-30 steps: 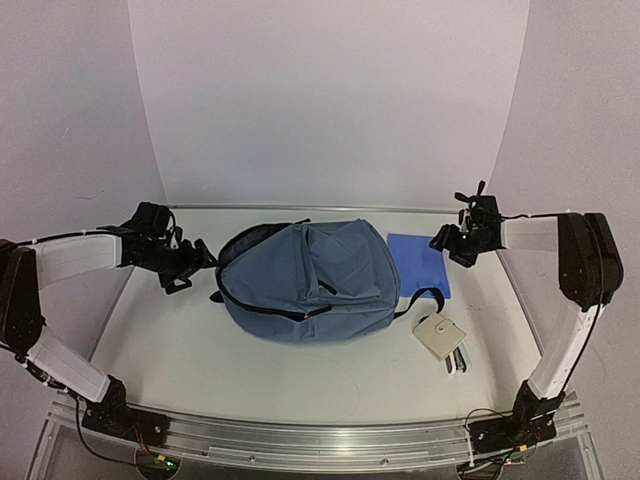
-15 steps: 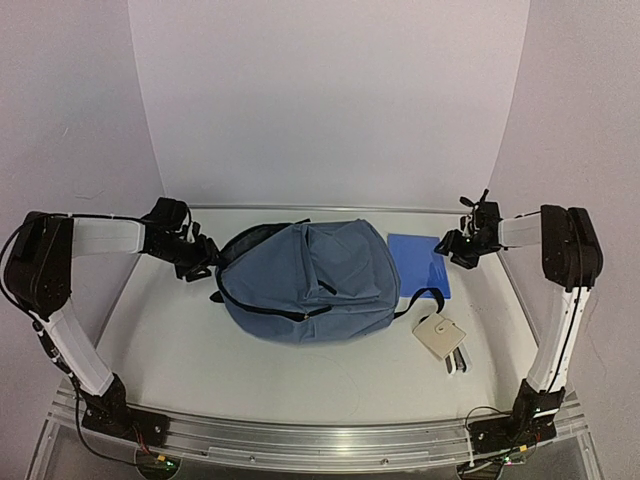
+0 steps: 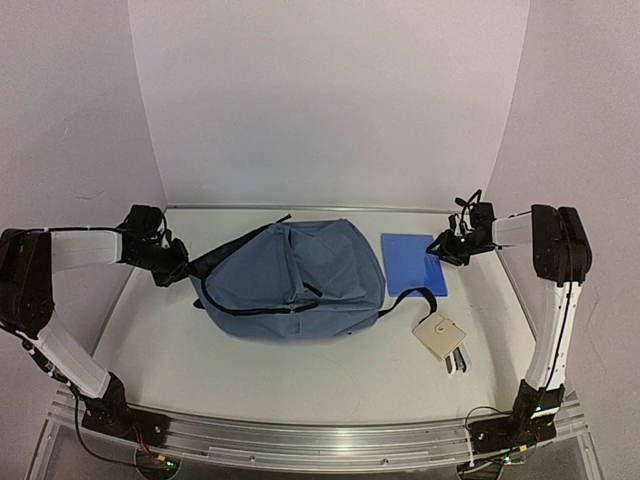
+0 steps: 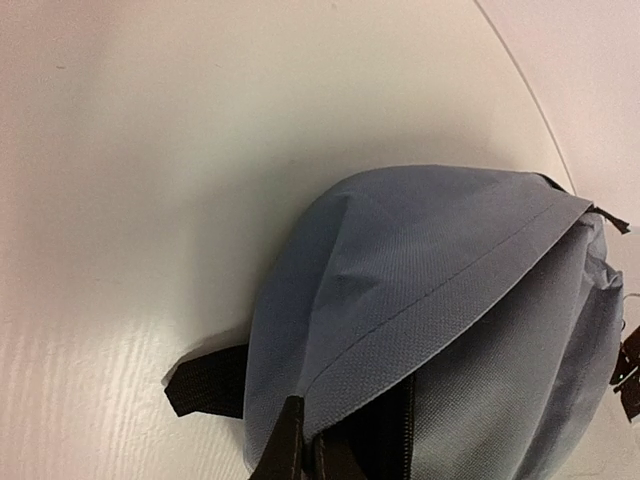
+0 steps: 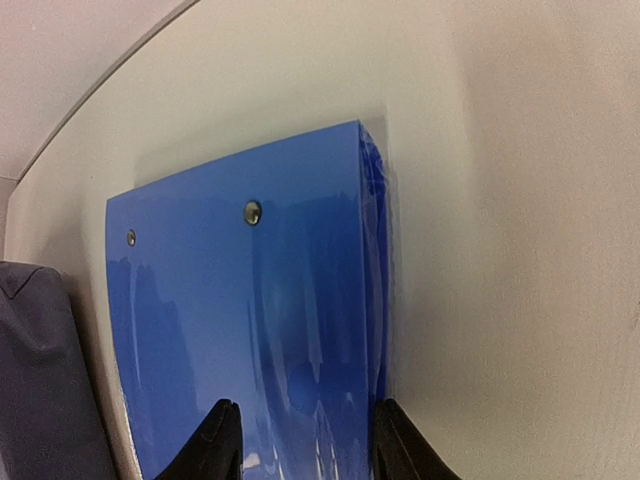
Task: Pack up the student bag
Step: Adjust the student bag at the center of the board, then pick up the files from the center of the board.
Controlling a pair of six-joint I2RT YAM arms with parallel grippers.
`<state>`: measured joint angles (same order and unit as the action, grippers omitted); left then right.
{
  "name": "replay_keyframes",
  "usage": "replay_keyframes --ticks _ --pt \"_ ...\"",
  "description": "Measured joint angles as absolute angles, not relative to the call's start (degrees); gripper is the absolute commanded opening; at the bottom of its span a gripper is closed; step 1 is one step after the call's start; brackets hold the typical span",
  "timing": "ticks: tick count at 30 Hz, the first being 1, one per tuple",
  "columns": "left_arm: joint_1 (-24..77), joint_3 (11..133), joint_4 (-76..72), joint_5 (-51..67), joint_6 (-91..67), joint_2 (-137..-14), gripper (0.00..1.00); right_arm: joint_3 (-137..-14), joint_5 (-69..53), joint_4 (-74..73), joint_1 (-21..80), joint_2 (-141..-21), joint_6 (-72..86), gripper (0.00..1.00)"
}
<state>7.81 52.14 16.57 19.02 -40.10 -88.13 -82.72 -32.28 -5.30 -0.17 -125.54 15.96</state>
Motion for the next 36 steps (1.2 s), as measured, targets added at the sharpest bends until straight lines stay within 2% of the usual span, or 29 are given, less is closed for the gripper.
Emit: replay_keyframes --ticks 9,20,30,36 --pt "2.6 48.8 18.0 17.2 -40.6 -83.1 0.0 -88.0 -39.0 -5.3 -1.9 -130.2 14.4 0.4" --pt "2.6 48.6 17.9 17.4 -41.0 -83.2 0.0 -92.4 -51.5 -6.7 -1.9 -135.3 11.6 0.13" --pt "2.6 48.6 17.3 18.6 -41.0 -85.1 0.0 -93.2 -58.8 -8.1 -1.2 -136.9 10.8 0.11" --pt "2.6 48.7 16.9 19.8 -40.9 -86.9 0.0 -94.0 -61.6 -8.5 1.7 -137.3 10.7 0.13"
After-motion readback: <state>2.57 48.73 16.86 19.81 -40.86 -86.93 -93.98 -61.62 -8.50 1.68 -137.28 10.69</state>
